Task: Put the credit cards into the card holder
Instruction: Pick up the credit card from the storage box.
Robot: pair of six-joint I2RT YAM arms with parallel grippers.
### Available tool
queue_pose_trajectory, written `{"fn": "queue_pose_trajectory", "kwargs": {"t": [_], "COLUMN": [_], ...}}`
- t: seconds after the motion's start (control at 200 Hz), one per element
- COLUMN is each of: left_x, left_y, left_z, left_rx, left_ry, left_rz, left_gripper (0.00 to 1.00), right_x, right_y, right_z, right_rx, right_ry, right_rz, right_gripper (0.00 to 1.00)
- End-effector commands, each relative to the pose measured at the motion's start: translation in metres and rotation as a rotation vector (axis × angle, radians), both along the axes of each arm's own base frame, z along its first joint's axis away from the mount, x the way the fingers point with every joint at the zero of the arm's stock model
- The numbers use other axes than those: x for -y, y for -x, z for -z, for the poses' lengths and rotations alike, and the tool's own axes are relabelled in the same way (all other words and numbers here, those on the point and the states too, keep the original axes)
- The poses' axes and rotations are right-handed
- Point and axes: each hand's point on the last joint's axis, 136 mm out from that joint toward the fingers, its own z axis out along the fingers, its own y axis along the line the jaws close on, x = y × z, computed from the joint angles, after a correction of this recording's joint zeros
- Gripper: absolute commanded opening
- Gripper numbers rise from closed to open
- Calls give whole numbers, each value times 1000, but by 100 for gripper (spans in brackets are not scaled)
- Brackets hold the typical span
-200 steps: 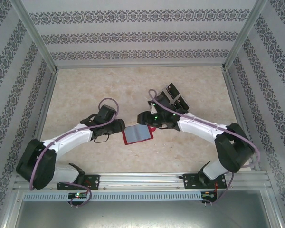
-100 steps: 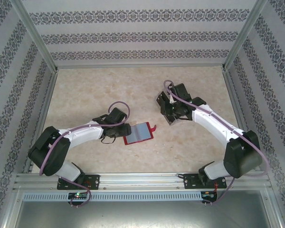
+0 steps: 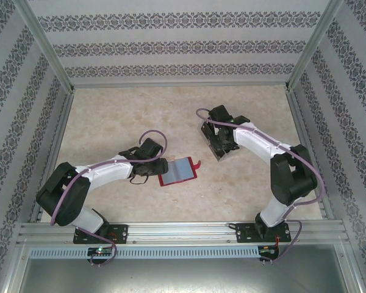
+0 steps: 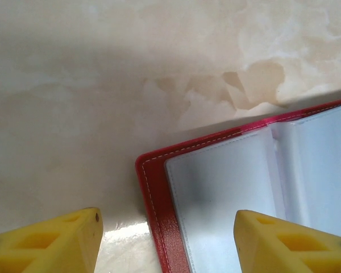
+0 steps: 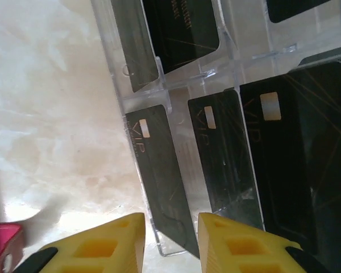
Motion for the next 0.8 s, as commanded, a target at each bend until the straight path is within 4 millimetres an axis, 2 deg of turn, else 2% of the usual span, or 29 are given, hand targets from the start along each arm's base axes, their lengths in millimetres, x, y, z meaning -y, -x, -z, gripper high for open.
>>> {"fn": "queue_pose_trajectory", "kwargs": {"t": [0.0, 0.25, 0.794], "left_x": [0, 0, 1], "left_y": [0, 0, -1], "left_z": [-9, -10, -9], "left_rx": [22, 26, 27], "left_ry": [-18, -16, -13], "left_rz": [14, 13, 9], "left_gripper": [63, 63, 63], "right_x": [7, 3, -4], "right_y": [-3, -5, -2], "right_z": [3, 17, 19], "right_rx": [-13, -46, -61], "right_ry": [60, 61, 23], "right_rz": [-17, -23, -31], "right_gripper": [32, 30, 13]}}
